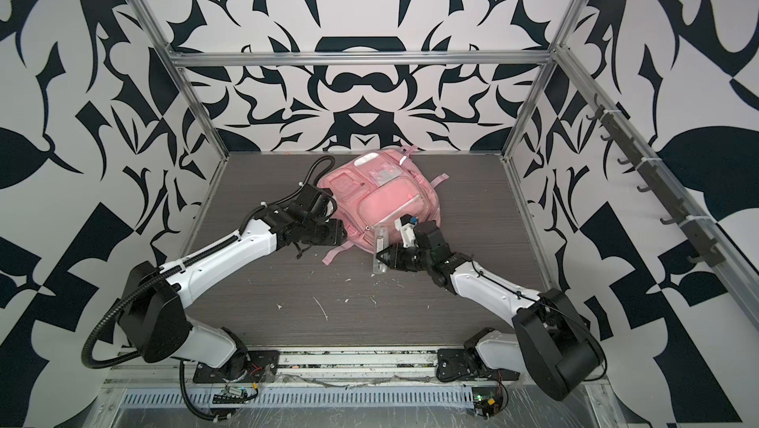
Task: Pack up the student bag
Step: 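Lift the pencil case upright with the right gripper while left moves to the backpack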
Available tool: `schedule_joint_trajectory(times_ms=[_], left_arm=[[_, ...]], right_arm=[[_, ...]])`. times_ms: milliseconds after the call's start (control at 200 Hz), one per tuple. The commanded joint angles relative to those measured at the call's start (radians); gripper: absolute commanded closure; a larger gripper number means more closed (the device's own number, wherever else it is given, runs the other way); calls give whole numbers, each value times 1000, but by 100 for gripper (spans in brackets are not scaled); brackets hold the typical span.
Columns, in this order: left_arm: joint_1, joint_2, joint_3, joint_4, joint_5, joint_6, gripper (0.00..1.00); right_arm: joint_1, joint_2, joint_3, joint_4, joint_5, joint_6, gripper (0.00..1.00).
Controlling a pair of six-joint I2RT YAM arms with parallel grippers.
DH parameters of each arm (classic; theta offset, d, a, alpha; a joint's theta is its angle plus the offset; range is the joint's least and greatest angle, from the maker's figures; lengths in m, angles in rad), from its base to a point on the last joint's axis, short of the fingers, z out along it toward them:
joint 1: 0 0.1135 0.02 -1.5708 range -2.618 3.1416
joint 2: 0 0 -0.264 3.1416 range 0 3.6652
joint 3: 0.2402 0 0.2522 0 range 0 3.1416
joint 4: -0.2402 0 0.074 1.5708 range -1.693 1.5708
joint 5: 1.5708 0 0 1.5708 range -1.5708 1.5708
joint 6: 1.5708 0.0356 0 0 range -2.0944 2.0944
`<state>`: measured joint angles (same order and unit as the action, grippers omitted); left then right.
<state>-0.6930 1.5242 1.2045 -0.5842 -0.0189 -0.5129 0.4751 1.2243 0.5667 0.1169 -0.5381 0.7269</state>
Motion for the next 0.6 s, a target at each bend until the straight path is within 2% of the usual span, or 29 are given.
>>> schedule_joint_trajectory(times_ms=[0,205,395,595], left_arm=[[-13,50,69,-42,-43,71,48],[-104,189,243,-63,-108,164,50],[-194,362,440,-135,-215,270,51],[-249,517,600,-192,-302,373,53]], right_arm=[[-74,-75,62,-94,-20,-46,96],[-241,-139,97,-152,-29,-34,98],[-379,-147,103,-171,-52,10,98],[-471,-167,56,-146,-121,50,99]])
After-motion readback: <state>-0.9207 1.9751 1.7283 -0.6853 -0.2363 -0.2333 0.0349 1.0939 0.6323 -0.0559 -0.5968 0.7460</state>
